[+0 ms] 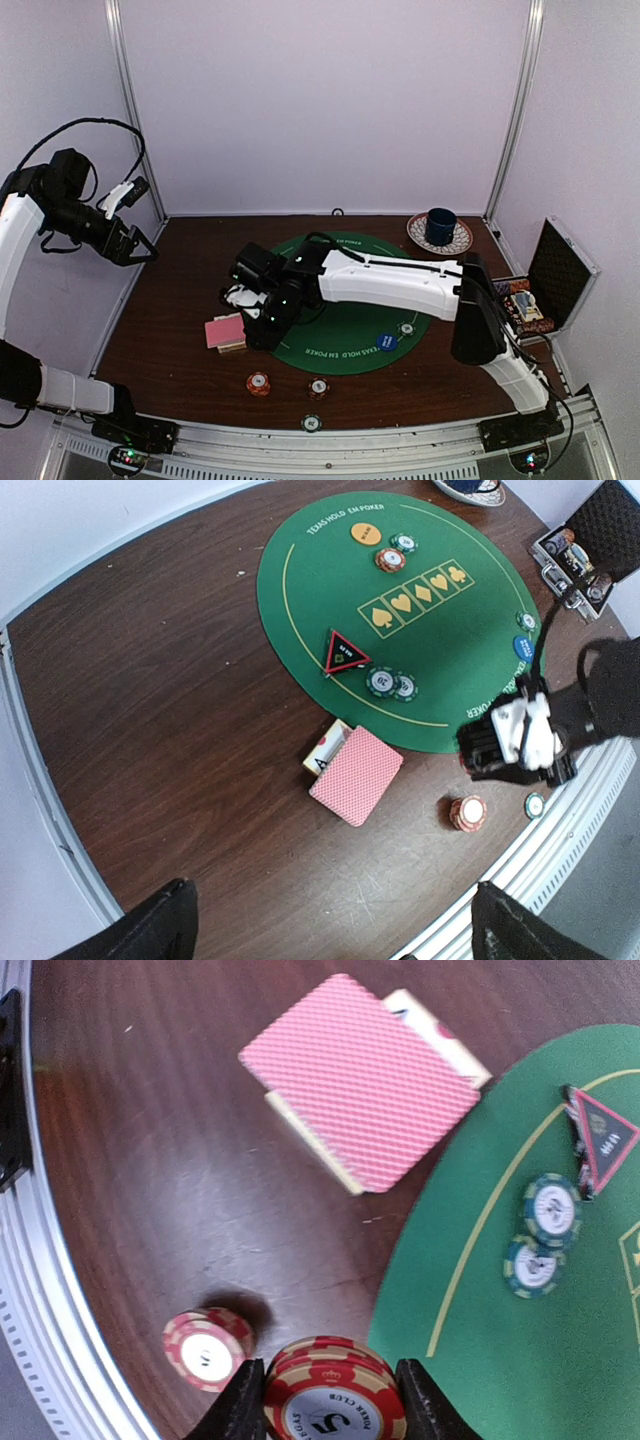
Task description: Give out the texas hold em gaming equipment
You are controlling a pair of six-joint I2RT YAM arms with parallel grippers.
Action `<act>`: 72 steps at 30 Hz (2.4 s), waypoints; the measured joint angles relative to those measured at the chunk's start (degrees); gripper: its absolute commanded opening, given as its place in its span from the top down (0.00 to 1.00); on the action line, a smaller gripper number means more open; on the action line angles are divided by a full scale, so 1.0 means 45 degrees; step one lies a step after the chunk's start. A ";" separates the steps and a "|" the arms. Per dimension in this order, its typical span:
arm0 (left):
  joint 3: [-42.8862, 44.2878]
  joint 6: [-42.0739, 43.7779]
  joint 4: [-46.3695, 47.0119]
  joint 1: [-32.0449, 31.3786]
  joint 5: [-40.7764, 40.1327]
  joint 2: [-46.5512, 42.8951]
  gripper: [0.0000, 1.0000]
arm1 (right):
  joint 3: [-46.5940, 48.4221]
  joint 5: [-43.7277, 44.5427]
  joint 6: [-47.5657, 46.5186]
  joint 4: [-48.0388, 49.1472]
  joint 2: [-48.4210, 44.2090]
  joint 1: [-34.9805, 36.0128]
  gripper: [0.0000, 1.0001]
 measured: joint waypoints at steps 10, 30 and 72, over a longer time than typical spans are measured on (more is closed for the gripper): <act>0.0000 0.0000 0.0000 0.0000 0.0000 0.0000 0.02 | -0.0389 0.0981 0.0709 0.0369 0.0287 -0.2011 0.92; 0.0010 0.0078 0.0000 0.0000 0.0005 0.0000 0.02 | -0.1098 0.1151 0.1297 0.0957 0.1209 -0.1846 0.43; 0.0384 0.0087 -0.0019 0.0000 0.0063 -0.0010 0.02 | -0.0039 -0.0369 -0.1098 -0.0525 0.0831 0.1307 0.03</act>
